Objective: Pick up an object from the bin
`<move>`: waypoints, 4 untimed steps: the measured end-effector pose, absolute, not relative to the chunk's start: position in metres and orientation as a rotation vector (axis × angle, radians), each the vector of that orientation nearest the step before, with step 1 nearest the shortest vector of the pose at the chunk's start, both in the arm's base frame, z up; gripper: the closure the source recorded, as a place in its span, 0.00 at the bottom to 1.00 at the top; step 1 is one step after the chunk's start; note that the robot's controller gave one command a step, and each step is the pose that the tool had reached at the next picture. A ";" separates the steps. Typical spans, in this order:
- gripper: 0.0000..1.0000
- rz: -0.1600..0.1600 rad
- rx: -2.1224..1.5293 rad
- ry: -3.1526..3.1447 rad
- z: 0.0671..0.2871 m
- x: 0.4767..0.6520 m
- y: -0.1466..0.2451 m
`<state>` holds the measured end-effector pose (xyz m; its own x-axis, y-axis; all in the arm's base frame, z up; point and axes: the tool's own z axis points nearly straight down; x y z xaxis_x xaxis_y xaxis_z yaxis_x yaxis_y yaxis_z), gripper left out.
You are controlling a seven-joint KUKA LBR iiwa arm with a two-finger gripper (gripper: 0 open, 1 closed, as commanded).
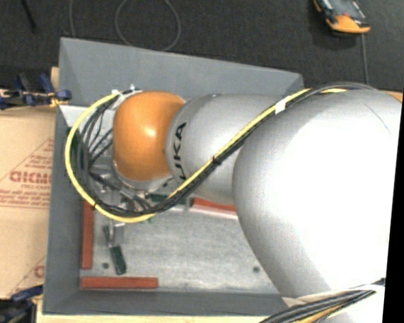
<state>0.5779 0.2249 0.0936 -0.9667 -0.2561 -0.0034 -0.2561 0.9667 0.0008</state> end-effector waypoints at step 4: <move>1.00 -0.002 -0.264 3.117 0.227 0.595 0.059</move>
Offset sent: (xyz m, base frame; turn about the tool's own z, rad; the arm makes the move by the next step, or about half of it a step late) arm 0.0393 -0.0740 -0.0236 0.1529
